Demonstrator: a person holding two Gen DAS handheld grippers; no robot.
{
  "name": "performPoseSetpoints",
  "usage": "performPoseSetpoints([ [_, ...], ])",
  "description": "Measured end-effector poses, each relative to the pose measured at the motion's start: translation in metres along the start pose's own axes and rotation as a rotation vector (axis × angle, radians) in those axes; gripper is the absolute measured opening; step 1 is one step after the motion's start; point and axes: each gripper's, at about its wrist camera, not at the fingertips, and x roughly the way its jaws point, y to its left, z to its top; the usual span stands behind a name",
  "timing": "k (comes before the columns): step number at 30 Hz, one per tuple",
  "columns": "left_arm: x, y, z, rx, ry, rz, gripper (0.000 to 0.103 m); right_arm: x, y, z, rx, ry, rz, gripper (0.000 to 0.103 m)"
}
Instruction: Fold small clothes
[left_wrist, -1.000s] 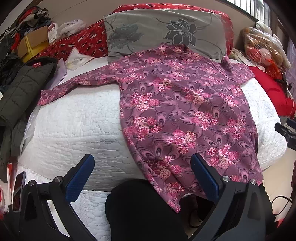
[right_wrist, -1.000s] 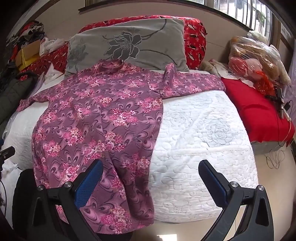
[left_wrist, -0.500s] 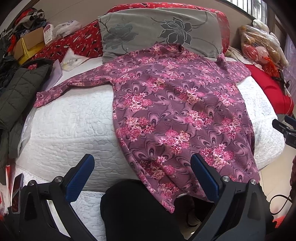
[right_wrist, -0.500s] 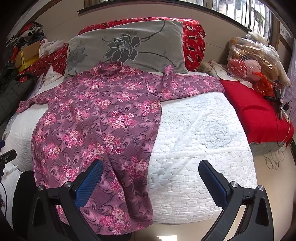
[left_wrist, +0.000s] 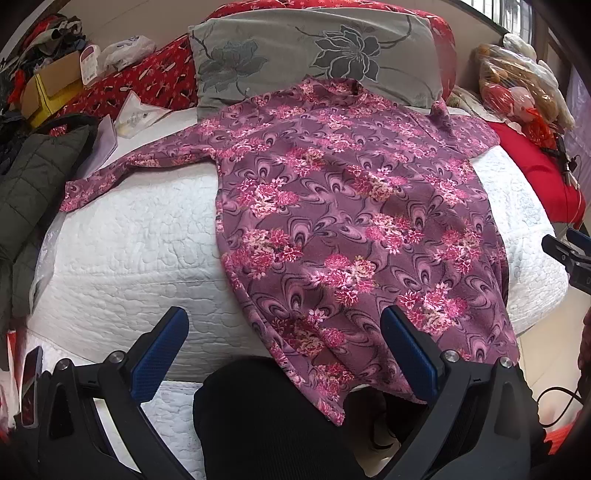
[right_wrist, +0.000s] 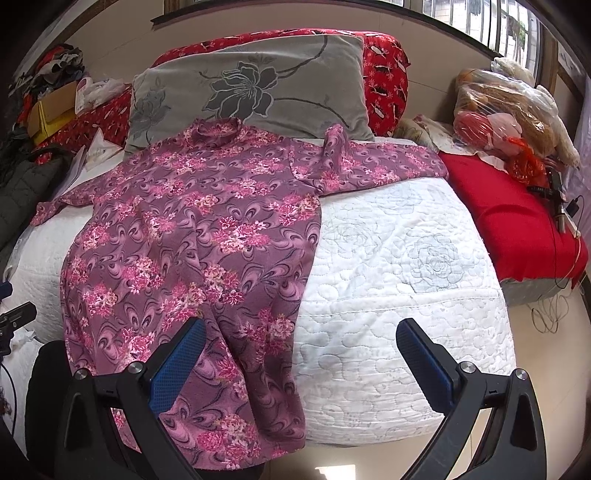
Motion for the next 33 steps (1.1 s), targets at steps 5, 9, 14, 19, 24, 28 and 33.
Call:
performPoseSetpoints([
  [5,0.003,0.001,0.0,-0.003,0.006,0.0,0.103,0.003,0.001,0.0,0.001,0.005,0.0,0.103],
  [9,0.005,0.001,0.001,-0.002,0.013,0.001,0.103,0.004,0.002,0.0,-0.001,0.008,0.002,0.103],
  [14,0.008,0.001,0.001,-0.004,0.024,0.0,0.103,0.007,0.003,0.0,-0.002,0.014,0.004,0.103],
  [19,0.019,0.014,0.003,-0.043,0.066,-0.009,0.103,0.012,0.001,-0.002,0.001,0.023,0.012,0.102],
  [24,0.046,0.054,0.002,-0.18,0.173,0.015,0.103,0.019,-0.015,-0.011,0.034,0.058,0.049,0.1],
  [28,0.07,0.067,-0.005,-0.244,0.278,-0.018,0.103,0.034,-0.03,-0.026,0.07,0.123,0.074,0.086],
  [33,0.096,0.047,-0.011,-0.202,0.381,-0.051,0.103,0.063,-0.033,-0.052,0.113,0.234,0.136,0.074],
])
